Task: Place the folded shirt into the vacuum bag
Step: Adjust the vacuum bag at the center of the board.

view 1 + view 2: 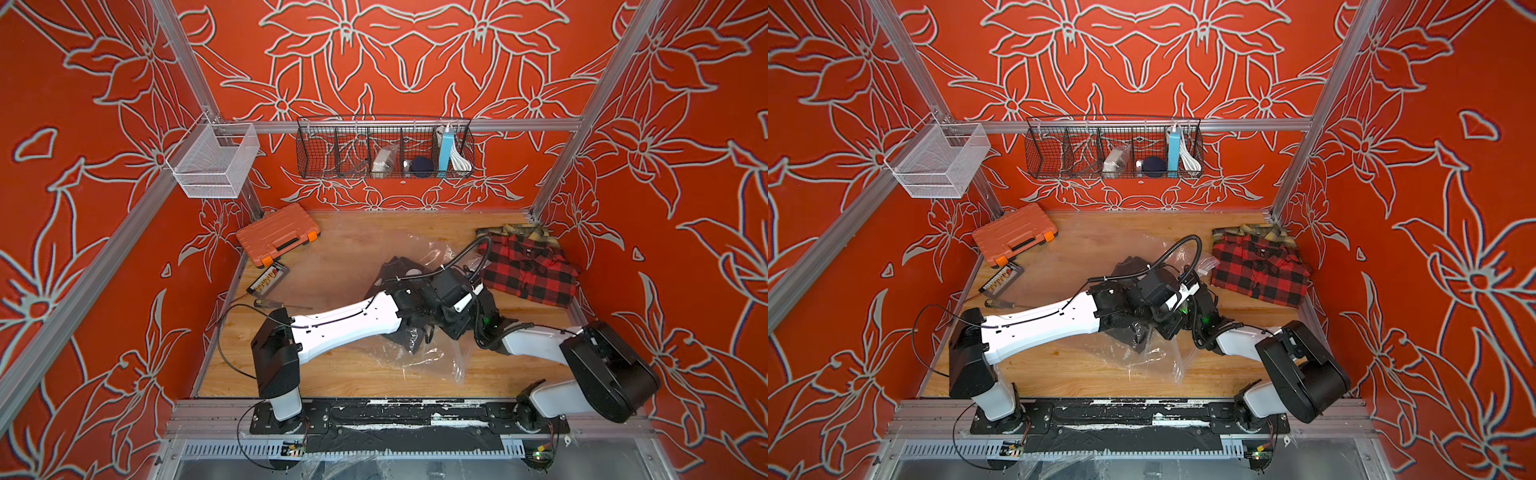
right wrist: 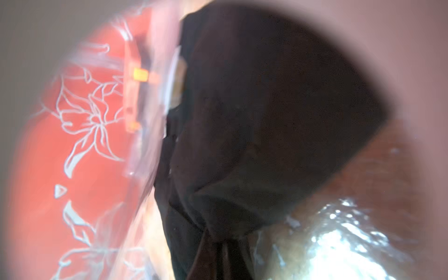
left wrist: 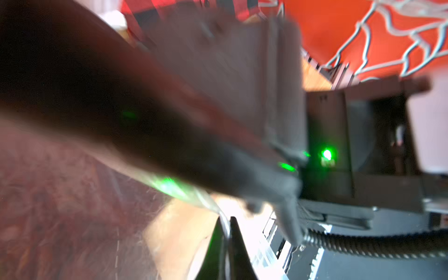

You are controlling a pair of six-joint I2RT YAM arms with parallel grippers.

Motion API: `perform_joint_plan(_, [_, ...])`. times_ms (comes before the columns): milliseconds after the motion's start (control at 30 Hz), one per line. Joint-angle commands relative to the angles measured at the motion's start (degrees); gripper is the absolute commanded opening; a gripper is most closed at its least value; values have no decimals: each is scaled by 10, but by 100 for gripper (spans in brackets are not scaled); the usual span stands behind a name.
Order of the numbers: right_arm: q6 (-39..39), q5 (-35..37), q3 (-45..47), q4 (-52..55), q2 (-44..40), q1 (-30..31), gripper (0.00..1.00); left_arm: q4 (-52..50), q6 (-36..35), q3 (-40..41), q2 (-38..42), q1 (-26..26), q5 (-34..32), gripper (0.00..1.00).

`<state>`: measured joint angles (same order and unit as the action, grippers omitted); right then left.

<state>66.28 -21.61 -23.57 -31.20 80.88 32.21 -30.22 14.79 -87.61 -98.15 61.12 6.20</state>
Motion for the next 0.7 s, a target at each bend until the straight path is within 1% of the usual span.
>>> perform_joint_plan(0, [-21,-11,15,3,5,17,0,24,-7,1,13,-7,33,6])
perform_joint_plan(167, [20,-7,-4,-91,95,36,0,45,13,-6,-4,-6,77,6])
perform_joint_plan(333, [23,5,-63,-120,160,62,0,60,29,-6,-15,-4,114,6])
perform_joint_plan(533, [29,18,-107,-183,208,75,0,73,40,0,-21,-1,138,6])
perform_joint_plan(600, [33,16,-126,-182,226,78,0,75,41,3,-20,-2,136,6])
perform_joint_plan(667, [45,39,-119,-210,231,78,0,71,38,2,-20,-1,134,6])
